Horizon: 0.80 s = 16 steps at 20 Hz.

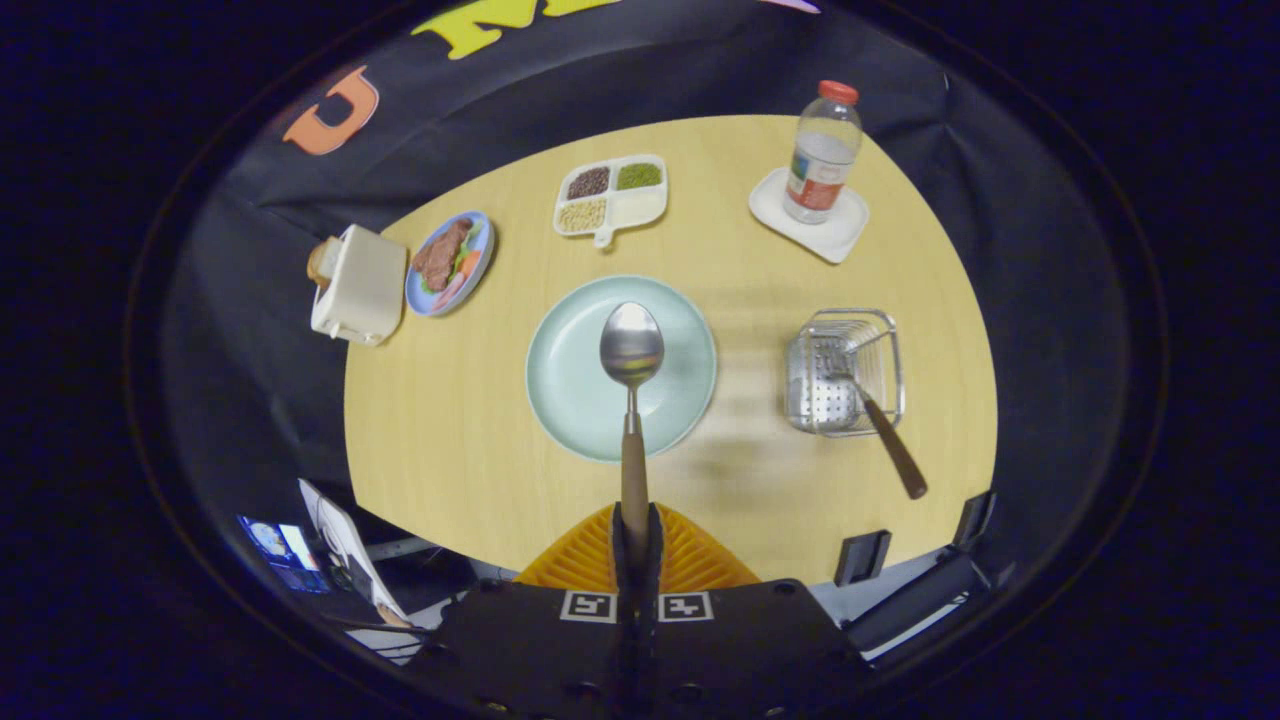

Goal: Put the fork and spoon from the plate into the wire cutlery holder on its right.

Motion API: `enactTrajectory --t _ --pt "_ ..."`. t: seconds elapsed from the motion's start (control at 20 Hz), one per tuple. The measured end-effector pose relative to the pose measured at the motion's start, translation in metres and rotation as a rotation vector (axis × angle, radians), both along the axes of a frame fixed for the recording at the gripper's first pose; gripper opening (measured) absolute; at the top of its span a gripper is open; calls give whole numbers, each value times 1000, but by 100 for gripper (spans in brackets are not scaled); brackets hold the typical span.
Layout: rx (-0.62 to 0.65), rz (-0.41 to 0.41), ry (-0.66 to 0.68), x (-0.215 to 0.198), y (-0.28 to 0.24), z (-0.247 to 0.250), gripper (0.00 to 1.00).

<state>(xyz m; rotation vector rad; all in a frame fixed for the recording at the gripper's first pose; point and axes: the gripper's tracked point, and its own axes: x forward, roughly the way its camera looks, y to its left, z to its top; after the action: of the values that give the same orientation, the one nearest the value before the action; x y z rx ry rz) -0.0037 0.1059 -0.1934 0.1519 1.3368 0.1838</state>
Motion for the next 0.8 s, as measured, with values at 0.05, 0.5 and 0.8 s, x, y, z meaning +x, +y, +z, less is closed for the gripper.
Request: enactTrajectory --t 0.05,0.5,0.8 --pt "-4 -19 -5 2 -16 8 0" --pt "-20 -164 119 -11 -106 -6 0" --pt "5 -201 212 -8 -105 -25 0"
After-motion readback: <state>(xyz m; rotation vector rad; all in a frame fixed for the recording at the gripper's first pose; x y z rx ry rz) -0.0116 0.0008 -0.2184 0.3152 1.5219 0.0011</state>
